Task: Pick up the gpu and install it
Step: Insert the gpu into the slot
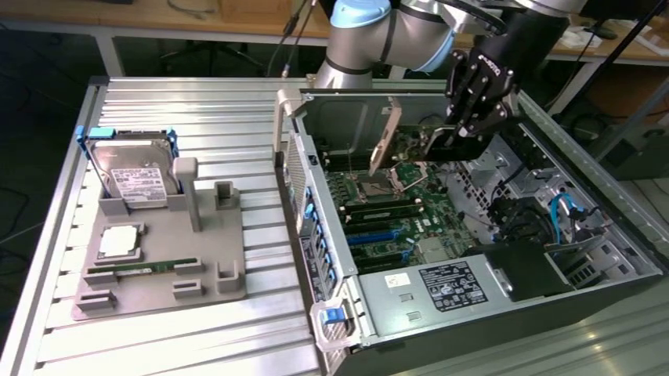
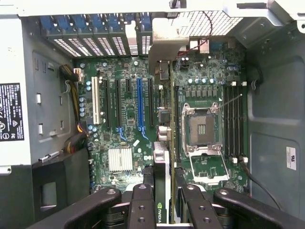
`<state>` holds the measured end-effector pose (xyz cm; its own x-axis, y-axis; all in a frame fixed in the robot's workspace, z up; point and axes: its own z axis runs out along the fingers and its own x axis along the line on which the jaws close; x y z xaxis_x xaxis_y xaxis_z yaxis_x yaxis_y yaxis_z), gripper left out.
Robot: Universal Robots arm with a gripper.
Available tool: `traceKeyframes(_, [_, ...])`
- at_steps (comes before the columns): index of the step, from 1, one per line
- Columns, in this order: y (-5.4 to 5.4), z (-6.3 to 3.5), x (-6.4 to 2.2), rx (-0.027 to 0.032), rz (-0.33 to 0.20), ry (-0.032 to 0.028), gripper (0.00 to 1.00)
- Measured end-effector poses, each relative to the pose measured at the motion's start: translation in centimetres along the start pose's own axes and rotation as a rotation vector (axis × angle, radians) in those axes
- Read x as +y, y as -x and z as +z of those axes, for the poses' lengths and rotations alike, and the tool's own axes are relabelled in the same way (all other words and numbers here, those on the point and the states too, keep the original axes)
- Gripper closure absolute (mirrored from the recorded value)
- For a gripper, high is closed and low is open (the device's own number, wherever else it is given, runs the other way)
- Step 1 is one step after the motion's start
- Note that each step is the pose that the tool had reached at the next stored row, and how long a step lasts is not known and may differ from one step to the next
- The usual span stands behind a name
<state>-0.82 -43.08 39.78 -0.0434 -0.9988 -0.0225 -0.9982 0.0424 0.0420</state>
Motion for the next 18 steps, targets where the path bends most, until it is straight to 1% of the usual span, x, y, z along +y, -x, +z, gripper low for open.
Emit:
traceKeyframes(7, [0.0, 1.04, -0.04, 0.0033, 0.0, -0.0002, 0.73])
traceKeyframes(13, [0.0, 1.07, -0.04, 0.0034, 0.0, -0.0002, 0.73])
traceKeyframes(18, [0.0, 1.3, -0.06, 0.0032, 0.0, -0.0002, 0.73])
